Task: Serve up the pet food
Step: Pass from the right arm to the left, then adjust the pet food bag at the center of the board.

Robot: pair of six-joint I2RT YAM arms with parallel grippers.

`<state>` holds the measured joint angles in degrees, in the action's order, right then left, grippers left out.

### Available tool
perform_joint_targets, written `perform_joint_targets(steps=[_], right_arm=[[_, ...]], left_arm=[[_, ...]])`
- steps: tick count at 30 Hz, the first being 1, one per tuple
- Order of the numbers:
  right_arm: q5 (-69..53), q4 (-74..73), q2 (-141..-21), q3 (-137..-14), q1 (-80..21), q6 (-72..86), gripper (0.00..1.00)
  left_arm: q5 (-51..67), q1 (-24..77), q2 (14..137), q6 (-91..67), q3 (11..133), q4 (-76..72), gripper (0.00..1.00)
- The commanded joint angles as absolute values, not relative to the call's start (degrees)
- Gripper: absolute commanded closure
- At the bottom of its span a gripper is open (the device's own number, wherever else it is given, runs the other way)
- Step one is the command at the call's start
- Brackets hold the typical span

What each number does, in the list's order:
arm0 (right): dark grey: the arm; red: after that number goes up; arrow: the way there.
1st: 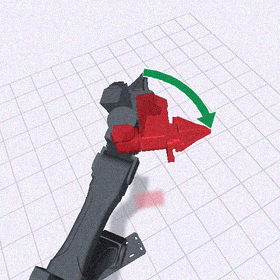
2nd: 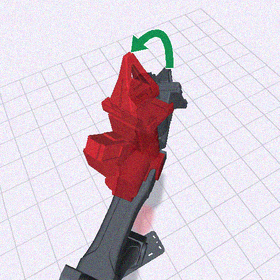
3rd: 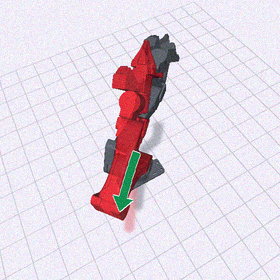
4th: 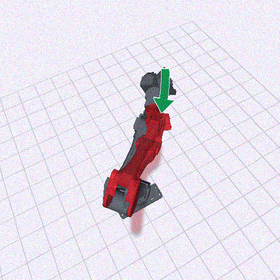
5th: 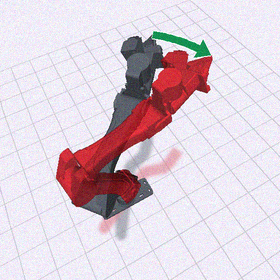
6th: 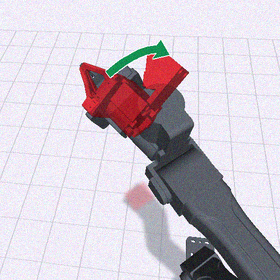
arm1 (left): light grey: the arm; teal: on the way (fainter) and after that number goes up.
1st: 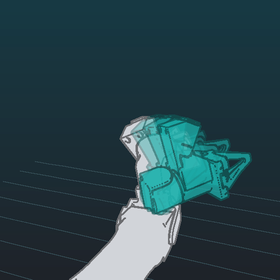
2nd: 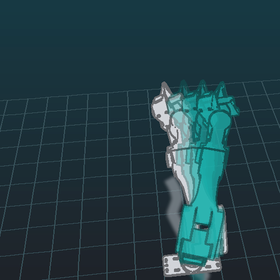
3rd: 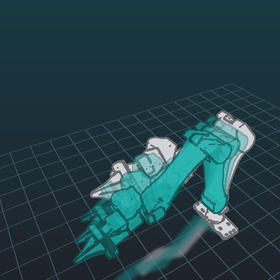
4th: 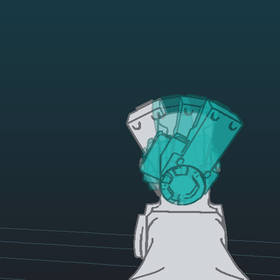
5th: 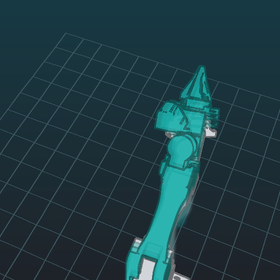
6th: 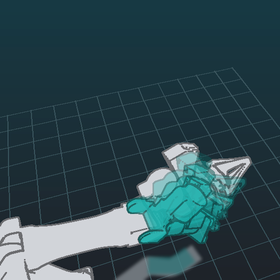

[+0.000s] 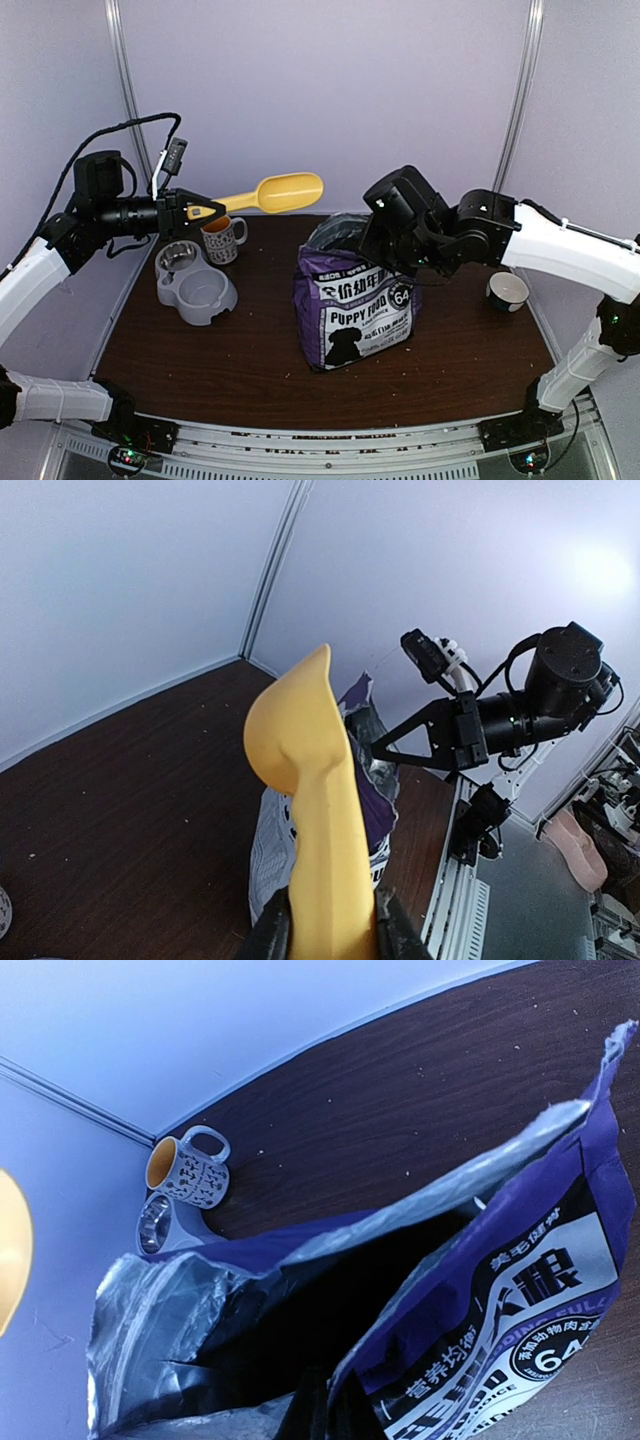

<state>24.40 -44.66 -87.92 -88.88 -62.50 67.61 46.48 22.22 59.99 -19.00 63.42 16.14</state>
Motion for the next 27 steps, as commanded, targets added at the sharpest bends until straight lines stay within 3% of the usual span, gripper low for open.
perform_joint_targets(steps=[1, 8, 19, 23, 27], right_arm=[[23.59, -38.6, -83.28, -86.54, -60.31, 62.87, 1.0], [17.93, -37.17, -79.63, -93.41, -52.36, 46.24, 1.0], [-6.78, -42.94, -87.13, -108.23, -46.39, 32.46, 1.0], [-4.43, -44.84, -88.49, -106.37, -47.45, 33.9, 1.0], [8.7, -51.77, -85.61, -103.89, -47.42, 37.07, 0.68]], left_arm=[[45.7, 21.75, 59.28, -20.39, 65.96, 13.89, 0.84], [43.55, 21.73, 57.81, -22.24, 67.54, 15.32, 0.83], [43.82, 21.72, 55.57, -25.5, 69.75, 17.89, 0.83], [43.31, 21.77, 54.27, -24.98, 68.91, 20.94, 0.83], [42.28, 21.73, 52.45, -24.77, 67.67, 23.27, 0.82]])
